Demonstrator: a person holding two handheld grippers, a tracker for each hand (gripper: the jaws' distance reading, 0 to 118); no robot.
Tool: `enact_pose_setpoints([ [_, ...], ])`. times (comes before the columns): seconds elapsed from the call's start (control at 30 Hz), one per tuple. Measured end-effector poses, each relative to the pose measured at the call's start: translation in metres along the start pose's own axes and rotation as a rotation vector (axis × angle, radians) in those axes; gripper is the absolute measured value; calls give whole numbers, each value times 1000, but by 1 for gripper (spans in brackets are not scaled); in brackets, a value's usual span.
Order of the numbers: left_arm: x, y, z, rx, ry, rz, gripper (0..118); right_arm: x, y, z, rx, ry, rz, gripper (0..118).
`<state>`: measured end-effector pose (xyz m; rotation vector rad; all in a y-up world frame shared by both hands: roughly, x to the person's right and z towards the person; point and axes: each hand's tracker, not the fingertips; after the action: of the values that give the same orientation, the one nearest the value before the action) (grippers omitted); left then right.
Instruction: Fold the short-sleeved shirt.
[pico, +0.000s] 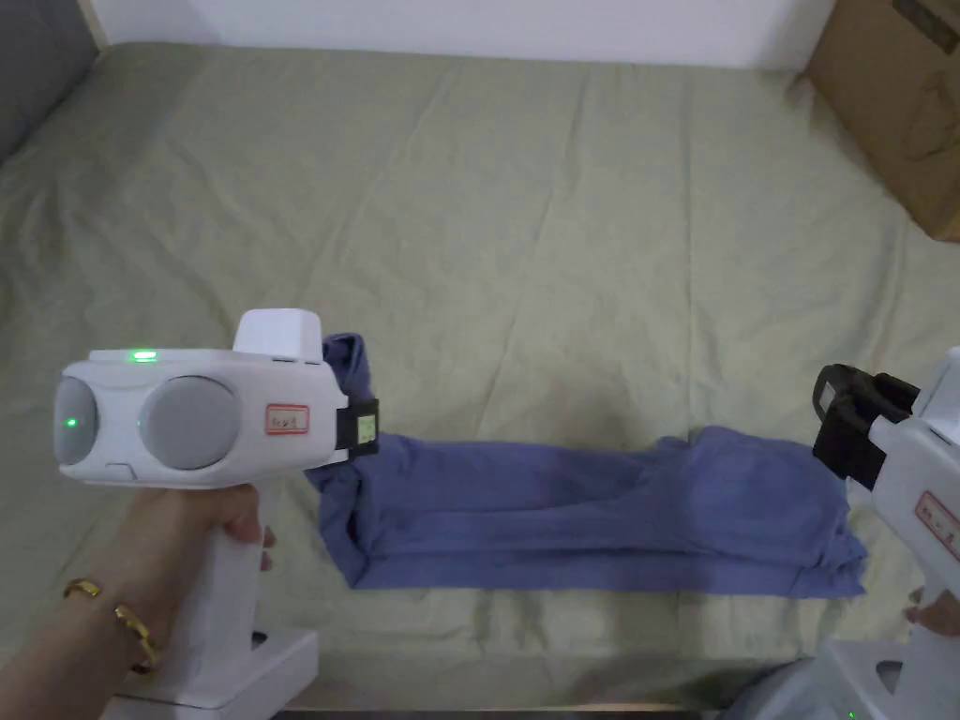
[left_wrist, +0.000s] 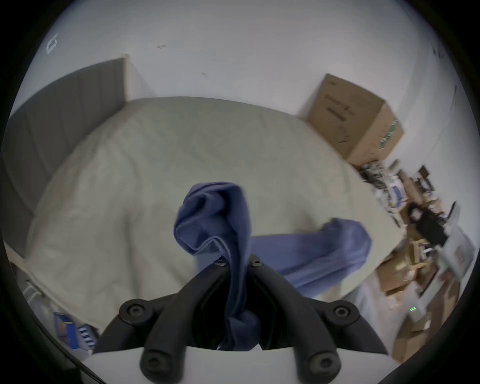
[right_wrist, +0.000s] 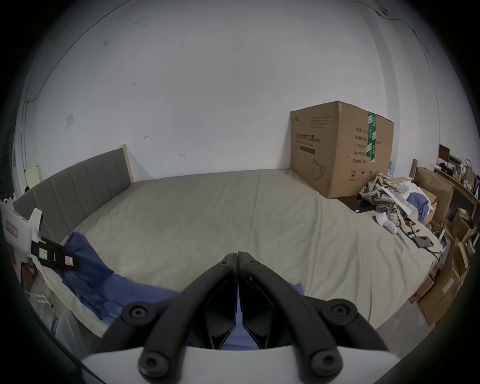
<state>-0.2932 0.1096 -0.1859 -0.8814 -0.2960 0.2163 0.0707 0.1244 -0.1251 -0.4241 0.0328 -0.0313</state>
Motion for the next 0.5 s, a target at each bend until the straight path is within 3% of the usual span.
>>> enact_pose_setpoints([
  [0.07, 23, 3, -21, -28, -74, 19, 6, 5, -1, 5, 6, -8, -7, 0],
  [0.2, 57, -8, -84, -114, -21, -55, 6, 13, -3, 14, 8, -34, -12, 0],
  [0.33, 74, -25, -134, -244, -40, 32, 7, 24, -7, 21, 8, -65, -42, 0],
  [0.47, 83, -40, -152, -316, -105, 33, 33, 31, -13, 23, -2, -82, -68, 0],
  [0.5, 82, -40, -154, -311, -119, 70, 52, 32, -15, 22, -6, -84, -67, 0],
])
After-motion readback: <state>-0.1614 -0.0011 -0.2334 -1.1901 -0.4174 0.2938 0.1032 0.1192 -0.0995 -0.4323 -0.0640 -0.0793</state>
